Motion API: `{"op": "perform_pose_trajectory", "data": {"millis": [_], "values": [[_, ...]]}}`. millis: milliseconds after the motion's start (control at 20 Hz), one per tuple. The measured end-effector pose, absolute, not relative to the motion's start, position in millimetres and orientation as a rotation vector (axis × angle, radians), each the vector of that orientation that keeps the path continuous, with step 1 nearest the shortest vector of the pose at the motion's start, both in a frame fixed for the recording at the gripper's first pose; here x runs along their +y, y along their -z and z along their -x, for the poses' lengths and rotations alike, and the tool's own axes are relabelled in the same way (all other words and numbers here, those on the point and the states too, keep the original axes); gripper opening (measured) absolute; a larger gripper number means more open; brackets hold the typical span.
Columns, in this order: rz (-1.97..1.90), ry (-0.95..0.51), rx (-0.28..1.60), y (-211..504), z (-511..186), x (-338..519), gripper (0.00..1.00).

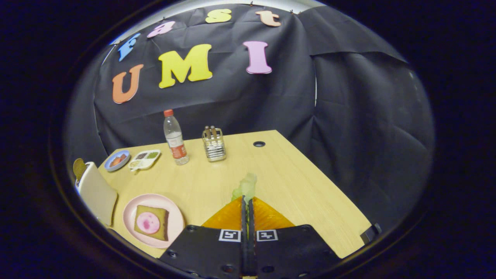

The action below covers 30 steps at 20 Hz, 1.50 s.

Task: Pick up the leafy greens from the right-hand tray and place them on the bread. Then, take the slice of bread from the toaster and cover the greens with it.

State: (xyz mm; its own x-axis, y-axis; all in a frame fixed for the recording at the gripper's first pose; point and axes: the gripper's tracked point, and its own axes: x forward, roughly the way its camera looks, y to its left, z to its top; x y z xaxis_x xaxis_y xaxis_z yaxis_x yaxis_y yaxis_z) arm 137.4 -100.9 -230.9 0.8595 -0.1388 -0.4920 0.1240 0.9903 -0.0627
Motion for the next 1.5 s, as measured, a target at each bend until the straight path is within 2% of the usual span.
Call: {"op": "perform_pose_trajectory", "data": {"millis": [400,900,1000,1500], "values": [[0.122,-0.063,0.487,210.1,-98.9,16.6,0.0],[0.162,-0.357,0.523,249.6,-76.2,176.0,0.0],[0.169,-0.357,0.529,260.8,-90.2,180.0,0.0],[0.141,-0.178,0.613,329.2,-153.7,114.2,0.0]]}}
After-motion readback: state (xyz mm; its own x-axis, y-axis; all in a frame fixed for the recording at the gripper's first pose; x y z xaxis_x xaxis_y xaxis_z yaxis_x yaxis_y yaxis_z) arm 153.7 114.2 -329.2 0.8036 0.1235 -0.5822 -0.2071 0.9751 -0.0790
